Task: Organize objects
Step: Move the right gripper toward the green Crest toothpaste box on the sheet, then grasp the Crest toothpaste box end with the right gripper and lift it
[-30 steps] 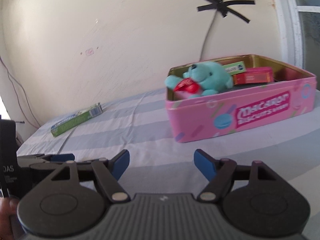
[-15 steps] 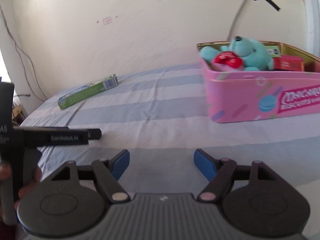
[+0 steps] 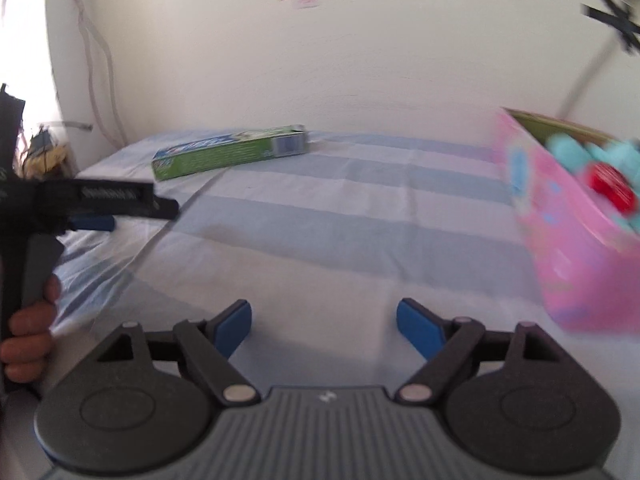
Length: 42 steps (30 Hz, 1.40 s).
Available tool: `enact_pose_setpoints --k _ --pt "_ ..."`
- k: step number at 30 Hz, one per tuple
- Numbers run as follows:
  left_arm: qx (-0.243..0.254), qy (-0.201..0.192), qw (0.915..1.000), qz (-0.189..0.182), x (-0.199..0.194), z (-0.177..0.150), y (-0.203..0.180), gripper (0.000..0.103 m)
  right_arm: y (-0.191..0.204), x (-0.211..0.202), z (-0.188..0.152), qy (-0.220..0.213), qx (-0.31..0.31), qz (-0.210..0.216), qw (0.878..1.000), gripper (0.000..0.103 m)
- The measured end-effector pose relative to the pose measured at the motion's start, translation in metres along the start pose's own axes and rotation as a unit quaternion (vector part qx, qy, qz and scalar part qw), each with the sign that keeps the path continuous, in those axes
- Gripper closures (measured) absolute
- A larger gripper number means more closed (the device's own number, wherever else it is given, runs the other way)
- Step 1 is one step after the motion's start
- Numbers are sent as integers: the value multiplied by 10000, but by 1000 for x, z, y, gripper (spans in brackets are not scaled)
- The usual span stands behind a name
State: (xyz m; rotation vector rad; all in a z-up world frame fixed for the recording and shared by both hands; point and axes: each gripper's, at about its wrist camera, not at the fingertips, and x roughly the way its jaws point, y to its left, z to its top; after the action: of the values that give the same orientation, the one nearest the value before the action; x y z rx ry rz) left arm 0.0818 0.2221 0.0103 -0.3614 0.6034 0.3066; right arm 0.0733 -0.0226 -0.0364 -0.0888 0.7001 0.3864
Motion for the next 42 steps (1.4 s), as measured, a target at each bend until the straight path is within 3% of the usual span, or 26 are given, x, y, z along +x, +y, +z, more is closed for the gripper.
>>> enact_pose_setpoints --k 3,6,11,14,20,22,24,28,33,36,38,42 --pt "-574 -105 9980 248 -1 7 24 6 14 31 23 68 -353 175 9992 18" --pt "-788 -138 9963 315 0 10 33 6 24 62 55 78 -336 333 9988 19" --pt "-695 -95 9973 211 1 11 29 6 10 106 122 -237 854 683 9937 19" --pt "-554 -50 9983 147 3 9 23 6 8 136 160 -325 1096 626 9915 19" --pt "-552 -34 9984 89 3 8 21 6 16 204 200 356 1123 250 9927 19" --pt "-549 -29 9984 89 3 8 21 6 16 219 199 659 1125 92 9914 20" --pt "-570 -25 9983 71 3 8 21 6 14 222 193 846 1171 212 9893 30" --pt "-545 -19 9985 65 4 8 21 6 6 193 169 741 1267 551 9876 36" --pt "-500 -21 9987 88 4 7 20 5 -8 132 132 536 1317 1338 9808 33" --pt "-460 -28 9989 119 4 6 18 5 4 94 102 358 574 1495 9864 31" --pt "-443 -39 9989 159 3 6 18 5 15 75 86 121 -41 1372 9905 29" --pt "-503 -90 9983 271 2 7 21 5 34 56 79 -480 -1071 1001 9880 9"
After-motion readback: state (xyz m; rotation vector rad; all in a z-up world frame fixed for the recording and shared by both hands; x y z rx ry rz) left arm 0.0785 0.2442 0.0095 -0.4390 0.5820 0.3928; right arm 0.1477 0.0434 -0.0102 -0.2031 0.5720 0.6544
